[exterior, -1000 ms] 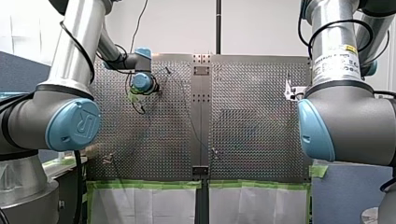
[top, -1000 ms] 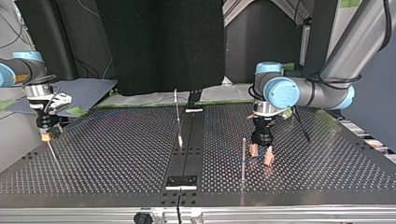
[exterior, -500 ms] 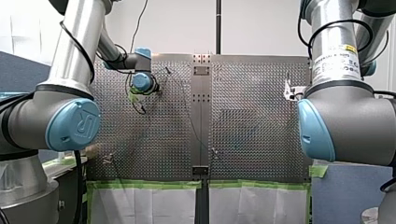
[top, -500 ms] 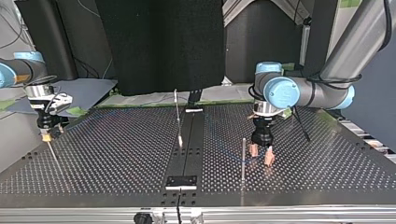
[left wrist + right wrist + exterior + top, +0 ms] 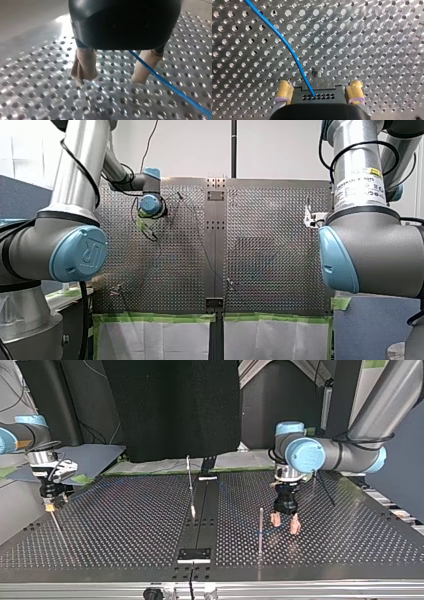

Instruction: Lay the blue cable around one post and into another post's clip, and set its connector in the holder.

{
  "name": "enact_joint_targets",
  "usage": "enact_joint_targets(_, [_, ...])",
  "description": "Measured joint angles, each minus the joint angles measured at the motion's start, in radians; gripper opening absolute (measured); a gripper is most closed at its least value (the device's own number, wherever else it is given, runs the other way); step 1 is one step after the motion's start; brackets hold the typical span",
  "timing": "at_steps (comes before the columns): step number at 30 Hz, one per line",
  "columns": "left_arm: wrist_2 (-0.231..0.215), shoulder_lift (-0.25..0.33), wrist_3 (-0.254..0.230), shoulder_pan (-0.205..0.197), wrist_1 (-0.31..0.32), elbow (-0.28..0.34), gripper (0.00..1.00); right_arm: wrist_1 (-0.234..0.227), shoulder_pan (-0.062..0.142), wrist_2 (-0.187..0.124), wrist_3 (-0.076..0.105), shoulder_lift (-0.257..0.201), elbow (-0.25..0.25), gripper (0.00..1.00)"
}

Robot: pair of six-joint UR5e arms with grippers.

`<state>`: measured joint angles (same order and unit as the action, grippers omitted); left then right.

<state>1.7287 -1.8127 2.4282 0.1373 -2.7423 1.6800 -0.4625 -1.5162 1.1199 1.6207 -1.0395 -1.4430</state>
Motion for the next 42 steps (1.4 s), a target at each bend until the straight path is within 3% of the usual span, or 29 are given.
enact_joint_targets(9, [-0.042, 0.015, 0.095, 0.02, -0.007, 0.007, 1.0, 0.0, 0.0, 0.0, 0.0, 0.0, 0.0, 1.0])
enact_joint_targets(12, [-0.047, 0.02, 0.102, 0.028, -0.015, 0.007, 1.0, 0.001, 0.0, 0.0, 0.0, 0.0, 0.0, 1.0])
enact_joint_targets(28, [0.065, 0.055, 0.0, 0.039, -0.088, 0.007, 1.0, 0.002, 0.0, 0.0, 0.0, 0.0, 0.0, 1.0])
enact_joint_targets(39, [0.077, 0.122, -0.08, 0.063, -0.159, 0.019, 1.0, 0.004, 0.0, 0.0, 0.0, 0.0, 0.0, 1.0])
enact_joint_targets(42, [0.075, 0.146, -0.103, 0.069, -0.153, 0.04, 1.0, 0.005, 0.0, 0.0, 0.0, 0.0, 0.0, 1.0])
